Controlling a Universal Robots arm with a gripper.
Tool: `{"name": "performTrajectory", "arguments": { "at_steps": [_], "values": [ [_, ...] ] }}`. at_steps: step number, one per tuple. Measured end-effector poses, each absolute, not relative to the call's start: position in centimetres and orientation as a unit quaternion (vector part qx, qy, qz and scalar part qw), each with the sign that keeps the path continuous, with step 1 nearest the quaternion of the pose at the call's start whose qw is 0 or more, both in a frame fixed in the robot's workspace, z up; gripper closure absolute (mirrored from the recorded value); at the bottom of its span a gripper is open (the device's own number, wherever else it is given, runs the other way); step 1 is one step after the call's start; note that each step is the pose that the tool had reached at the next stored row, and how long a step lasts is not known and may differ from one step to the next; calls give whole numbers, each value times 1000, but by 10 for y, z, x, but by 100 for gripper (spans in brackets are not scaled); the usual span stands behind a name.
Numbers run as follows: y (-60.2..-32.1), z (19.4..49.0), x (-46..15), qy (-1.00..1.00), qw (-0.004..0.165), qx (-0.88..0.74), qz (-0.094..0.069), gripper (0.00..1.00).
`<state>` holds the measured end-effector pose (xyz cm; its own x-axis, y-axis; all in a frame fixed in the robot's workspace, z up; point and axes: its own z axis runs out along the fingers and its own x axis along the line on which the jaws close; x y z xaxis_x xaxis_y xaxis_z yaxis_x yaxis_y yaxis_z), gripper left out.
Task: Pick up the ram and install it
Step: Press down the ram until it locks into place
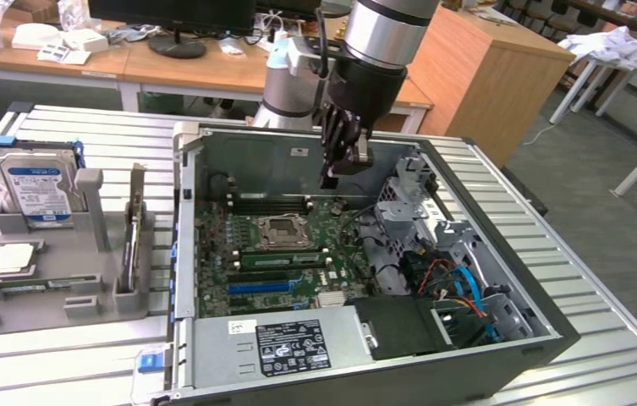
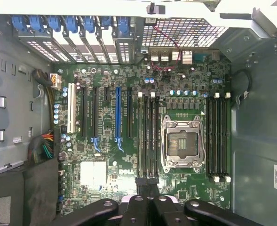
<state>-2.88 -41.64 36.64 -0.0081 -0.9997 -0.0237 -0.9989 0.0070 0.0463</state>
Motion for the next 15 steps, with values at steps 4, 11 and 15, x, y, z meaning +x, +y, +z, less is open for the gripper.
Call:
{"name": "performTrajectory", "arguments": {
  "at_steps": [4, 11, 15],
  "values": [
    [-416, 366, -27, -709, 8, 704, -25, 89],
    [-416, 366, -10, -710, 8, 704, -25, 89],
    [-416, 366, -1, -710, 8, 704, -25, 89]
  ]
}}
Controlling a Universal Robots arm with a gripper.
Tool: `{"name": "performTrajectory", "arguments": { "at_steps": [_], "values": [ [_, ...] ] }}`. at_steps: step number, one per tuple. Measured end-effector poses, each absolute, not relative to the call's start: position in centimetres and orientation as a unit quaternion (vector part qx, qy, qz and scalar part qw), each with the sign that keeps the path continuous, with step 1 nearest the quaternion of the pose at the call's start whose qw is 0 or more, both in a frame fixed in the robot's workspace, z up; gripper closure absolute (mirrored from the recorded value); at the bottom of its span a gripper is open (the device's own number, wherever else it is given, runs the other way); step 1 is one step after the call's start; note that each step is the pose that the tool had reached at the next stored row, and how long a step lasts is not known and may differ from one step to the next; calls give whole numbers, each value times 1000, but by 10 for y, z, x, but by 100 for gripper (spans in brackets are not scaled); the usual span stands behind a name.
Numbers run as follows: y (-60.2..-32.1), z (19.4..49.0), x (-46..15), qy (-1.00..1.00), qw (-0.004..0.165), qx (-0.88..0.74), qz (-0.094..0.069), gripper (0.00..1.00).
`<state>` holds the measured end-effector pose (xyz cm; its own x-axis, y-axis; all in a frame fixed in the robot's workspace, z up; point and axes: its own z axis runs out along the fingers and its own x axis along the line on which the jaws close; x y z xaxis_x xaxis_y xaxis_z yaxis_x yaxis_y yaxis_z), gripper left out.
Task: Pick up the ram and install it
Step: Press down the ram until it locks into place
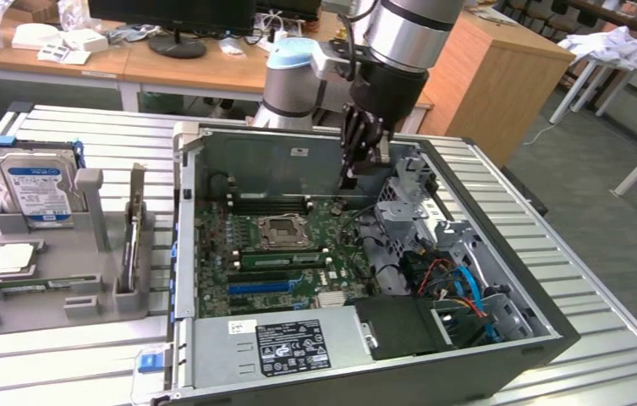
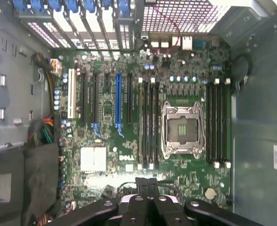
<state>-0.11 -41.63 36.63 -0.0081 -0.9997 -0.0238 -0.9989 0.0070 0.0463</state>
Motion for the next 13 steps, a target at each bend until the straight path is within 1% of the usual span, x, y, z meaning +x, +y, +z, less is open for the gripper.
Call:
{"name": "performTrajectory", "arguments": {
  "at_steps": [8, 13],
  "values": [
    [-416, 366, 3, -709, 8, 704, -25, 89],
    [-416, 363, 3, -710, 4, 704, -21, 89]
  ]
}}
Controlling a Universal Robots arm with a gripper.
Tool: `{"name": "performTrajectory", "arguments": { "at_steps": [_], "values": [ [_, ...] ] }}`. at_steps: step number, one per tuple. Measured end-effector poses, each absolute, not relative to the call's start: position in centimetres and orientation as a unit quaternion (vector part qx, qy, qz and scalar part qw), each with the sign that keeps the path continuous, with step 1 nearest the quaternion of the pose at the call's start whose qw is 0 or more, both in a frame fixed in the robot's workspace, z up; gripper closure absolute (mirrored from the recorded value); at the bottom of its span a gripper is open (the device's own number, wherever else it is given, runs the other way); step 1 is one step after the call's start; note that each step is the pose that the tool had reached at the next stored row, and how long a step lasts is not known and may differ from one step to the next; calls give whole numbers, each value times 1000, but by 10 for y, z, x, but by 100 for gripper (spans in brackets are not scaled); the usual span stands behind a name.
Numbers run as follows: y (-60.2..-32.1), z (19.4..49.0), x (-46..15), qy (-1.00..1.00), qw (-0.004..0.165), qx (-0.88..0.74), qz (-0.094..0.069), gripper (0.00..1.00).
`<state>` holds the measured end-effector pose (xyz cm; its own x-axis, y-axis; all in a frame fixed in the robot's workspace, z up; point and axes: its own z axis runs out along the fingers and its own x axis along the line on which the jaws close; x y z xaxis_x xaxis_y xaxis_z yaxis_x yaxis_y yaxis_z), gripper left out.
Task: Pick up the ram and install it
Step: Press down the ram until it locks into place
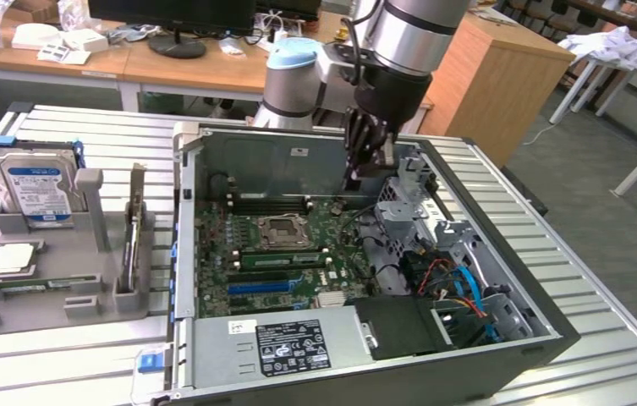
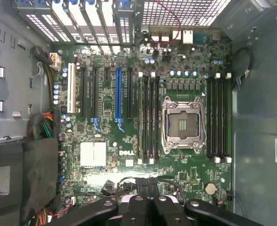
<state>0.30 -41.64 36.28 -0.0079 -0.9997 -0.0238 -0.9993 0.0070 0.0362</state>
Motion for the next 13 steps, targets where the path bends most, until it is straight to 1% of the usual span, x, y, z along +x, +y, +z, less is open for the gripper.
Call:
{"name": "performTrajectory", "arguments": {
  "at_steps": [5, 13],
  "values": [
    [-416, 358, 3, -709, 0, 705, -17, 89],
    [-416, 357, 3, -710, 0, 704, -17, 89]
  ]
}}
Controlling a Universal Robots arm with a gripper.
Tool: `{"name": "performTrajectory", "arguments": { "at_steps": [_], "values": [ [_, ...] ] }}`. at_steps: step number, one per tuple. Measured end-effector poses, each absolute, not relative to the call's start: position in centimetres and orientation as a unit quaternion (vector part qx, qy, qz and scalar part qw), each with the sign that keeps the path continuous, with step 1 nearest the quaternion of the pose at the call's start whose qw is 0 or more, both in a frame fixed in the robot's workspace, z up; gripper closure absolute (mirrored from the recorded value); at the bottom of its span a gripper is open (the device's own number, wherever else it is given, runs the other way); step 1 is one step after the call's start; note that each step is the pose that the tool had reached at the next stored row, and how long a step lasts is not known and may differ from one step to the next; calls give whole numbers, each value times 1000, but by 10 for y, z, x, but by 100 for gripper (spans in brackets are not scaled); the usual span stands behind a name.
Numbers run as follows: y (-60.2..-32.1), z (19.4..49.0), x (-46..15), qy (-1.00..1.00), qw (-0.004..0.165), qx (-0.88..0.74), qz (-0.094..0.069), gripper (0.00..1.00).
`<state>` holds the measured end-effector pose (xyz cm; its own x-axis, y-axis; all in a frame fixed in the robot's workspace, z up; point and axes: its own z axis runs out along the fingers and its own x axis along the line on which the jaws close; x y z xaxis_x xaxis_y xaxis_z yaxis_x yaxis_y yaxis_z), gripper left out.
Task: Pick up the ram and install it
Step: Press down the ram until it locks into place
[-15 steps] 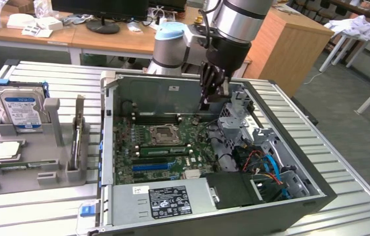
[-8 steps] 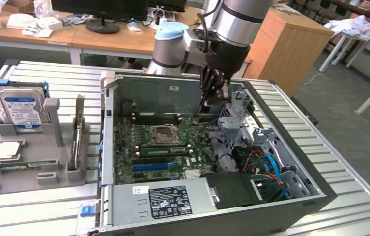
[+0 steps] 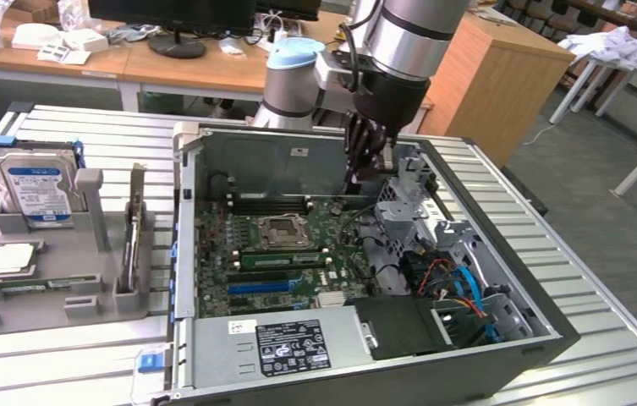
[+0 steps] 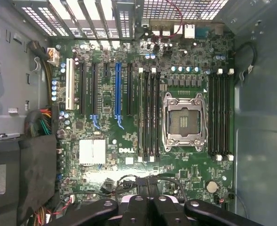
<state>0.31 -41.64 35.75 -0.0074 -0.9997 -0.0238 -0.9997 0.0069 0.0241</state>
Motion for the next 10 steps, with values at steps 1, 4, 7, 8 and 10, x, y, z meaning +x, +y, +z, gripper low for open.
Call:
{"name": "performTrajectory", "arguments": {
  "at_steps": [1, 4, 7, 8, 10],
  "values": [
    [-416, 357, 3, -710, 0, 704, -17, 89],
    [-416, 352, 3, -710, 0, 704, -17, 89],
    [-416, 346, 3, -710, 0, 704, -17, 89],
    [-416, 344, 3, -710, 0, 704, -17, 89],
    [-416, 340, 3, -710, 0, 704, -17, 89]
  ]
}}
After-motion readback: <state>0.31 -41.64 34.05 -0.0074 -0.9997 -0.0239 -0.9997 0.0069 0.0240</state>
